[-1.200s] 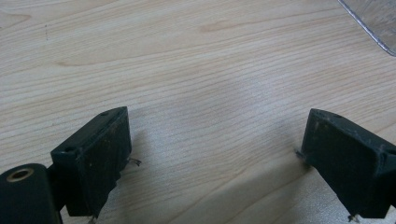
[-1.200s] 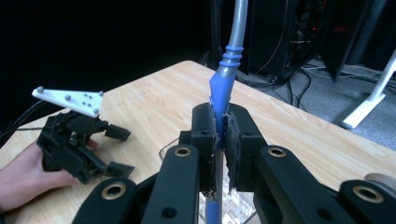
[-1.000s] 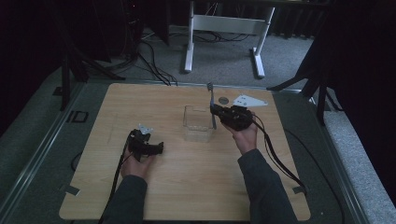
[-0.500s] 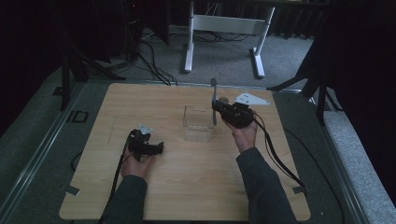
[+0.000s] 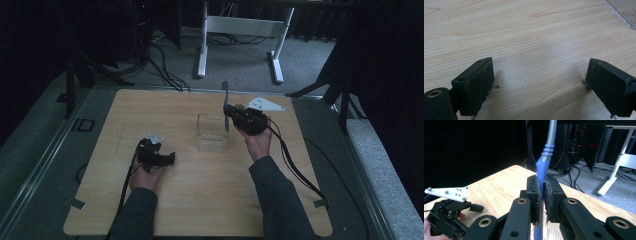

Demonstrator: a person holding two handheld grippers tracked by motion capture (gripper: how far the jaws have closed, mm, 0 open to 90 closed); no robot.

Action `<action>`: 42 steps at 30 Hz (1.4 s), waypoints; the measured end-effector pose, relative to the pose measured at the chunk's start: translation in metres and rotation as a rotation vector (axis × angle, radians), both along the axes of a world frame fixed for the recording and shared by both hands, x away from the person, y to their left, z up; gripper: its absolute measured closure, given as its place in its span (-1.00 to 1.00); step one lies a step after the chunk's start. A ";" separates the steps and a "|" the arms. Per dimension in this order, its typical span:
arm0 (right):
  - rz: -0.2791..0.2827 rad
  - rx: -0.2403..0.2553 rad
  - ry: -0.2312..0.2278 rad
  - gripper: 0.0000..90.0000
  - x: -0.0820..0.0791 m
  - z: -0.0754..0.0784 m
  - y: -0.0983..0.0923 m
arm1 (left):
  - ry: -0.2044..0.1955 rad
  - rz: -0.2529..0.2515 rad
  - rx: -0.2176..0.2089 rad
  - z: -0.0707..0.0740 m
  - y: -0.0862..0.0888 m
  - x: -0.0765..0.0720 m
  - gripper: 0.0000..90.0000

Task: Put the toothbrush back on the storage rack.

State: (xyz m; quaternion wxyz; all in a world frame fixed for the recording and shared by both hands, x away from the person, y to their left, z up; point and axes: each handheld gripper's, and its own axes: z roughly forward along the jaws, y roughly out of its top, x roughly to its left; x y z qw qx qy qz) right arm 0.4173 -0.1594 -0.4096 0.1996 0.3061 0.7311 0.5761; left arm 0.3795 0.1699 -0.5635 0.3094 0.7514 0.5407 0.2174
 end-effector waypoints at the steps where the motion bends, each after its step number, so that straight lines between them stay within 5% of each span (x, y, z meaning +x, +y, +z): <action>1: -0.001 0.000 0.004 0.84 0.000 -0.001 0.000 | 0.000 0.000 0.000 0.000 0.000 0.000 -0.81; 42: -0.004 -0.104 0.057 0.84 0.012 -0.034 0.022 | 0.000 0.000 0.000 0.000 0.000 0.000 -0.81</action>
